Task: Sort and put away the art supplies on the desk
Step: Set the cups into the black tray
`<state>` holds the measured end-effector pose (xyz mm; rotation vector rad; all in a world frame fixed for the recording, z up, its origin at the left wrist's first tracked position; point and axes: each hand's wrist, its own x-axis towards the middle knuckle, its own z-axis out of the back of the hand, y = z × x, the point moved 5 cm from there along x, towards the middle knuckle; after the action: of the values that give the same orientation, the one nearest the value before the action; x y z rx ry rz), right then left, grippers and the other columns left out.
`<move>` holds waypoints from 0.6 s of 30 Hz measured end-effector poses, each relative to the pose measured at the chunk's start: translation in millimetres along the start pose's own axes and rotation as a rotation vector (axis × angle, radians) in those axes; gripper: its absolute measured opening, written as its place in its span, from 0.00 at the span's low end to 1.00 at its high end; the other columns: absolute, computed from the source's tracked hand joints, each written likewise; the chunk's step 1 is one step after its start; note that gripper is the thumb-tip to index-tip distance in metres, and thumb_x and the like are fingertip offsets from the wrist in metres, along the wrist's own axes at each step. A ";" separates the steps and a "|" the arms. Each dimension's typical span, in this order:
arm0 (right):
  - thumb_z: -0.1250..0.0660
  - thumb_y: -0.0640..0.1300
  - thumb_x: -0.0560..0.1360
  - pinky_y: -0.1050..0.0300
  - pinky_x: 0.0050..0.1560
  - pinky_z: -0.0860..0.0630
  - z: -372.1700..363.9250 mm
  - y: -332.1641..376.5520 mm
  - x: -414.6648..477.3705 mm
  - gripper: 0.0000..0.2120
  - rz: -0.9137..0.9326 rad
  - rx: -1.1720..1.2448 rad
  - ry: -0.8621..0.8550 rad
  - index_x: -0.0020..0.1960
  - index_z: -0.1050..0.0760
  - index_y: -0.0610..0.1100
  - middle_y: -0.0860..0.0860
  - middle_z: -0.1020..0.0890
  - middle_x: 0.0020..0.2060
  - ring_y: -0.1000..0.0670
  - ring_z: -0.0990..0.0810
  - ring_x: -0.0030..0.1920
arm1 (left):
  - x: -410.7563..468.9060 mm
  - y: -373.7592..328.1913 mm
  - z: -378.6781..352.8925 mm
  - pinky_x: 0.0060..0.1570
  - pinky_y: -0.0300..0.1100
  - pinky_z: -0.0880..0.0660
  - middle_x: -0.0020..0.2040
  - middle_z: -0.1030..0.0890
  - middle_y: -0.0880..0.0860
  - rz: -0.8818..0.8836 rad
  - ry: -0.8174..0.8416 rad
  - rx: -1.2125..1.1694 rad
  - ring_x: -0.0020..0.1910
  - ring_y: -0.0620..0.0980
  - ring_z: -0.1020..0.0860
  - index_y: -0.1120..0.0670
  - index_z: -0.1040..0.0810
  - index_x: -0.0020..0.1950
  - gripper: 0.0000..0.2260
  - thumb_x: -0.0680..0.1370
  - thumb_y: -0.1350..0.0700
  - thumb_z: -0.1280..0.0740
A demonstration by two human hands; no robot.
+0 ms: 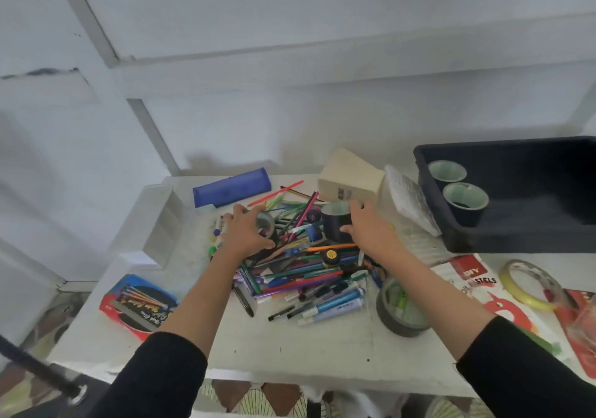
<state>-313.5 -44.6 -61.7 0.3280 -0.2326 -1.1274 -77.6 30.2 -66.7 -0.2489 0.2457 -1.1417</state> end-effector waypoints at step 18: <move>0.28 0.49 0.71 0.59 0.48 0.36 136.7 -99.2 6.9 0.16 -0.008 0.337 -0.320 0.54 0.29 0.44 0.51 0.31 0.51 0.52 0.30 0.48 | 29.6 -178.4 21.7 0.63 0.47 0.37 0.64 0.36 0.53 -0.297 -0.159 -0.439 0.65 0.55 0.38 0.41 0.34 0.71 0.34 0.68 0.48 0.24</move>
<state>-441.4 -108.5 28.5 0.4453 -0.7085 -1.1458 -212.8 -65.9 8.6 -0.7819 0.3242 -1.3454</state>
